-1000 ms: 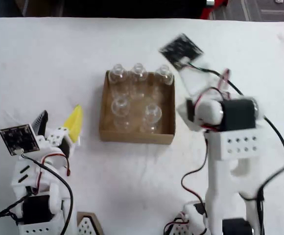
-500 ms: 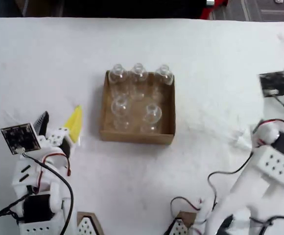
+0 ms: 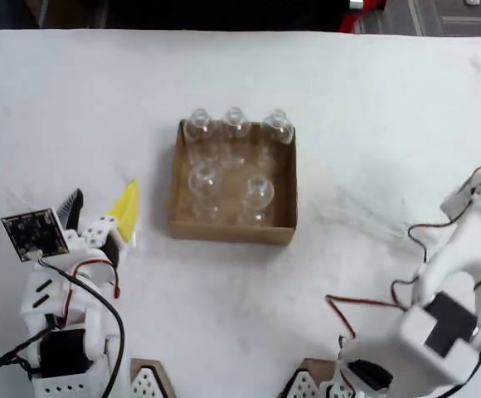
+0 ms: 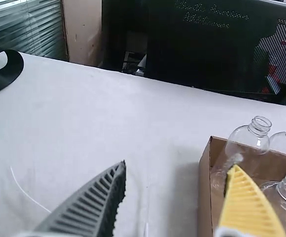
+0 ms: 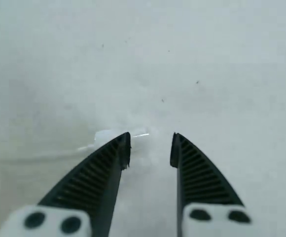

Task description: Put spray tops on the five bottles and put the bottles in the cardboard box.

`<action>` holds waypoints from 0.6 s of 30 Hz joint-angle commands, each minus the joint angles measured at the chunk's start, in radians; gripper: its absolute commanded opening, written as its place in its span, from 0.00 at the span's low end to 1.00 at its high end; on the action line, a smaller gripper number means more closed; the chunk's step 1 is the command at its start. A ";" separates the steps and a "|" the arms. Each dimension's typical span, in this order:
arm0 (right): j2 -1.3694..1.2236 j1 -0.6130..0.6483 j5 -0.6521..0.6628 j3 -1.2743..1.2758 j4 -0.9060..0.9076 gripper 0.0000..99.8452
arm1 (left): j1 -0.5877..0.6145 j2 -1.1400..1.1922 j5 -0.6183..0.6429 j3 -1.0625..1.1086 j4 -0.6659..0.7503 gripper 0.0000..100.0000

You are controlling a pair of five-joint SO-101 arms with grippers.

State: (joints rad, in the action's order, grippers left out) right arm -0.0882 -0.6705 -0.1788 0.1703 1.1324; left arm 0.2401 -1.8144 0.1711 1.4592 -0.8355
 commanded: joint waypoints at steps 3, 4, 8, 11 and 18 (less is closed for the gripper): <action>-0.108 0.022 -0.385 -0.167 0.119 0.11 | 0.002 -0.007 0.011 -0.006 0.031 0.30; -0.125 0.025 -0.414 -0.183 0.137 0.11 | 0.002 -0.007 0.011 -0.006 0.031 0.30; -0.157 0.062 -0.419 -0.233 0.228 0.11 | 0.002 -0.007 0.011 -0.006 0.031 0.30; -0.159 0.091 -0.427 -0.250 0.257 0.11 | 0.002 -0.007 0.011 -0.008 0.031 0.30; -0.166 0.114 -0.428 -0.247 0.228 0.11 | 0.002 -0.007 0.011 -0.008 0.031 0.30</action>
State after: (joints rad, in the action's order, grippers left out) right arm -0.2631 -0.5662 -0.5992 -0.0445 1.3763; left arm 0.2401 -1.8144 0.1711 1.4592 -0.8355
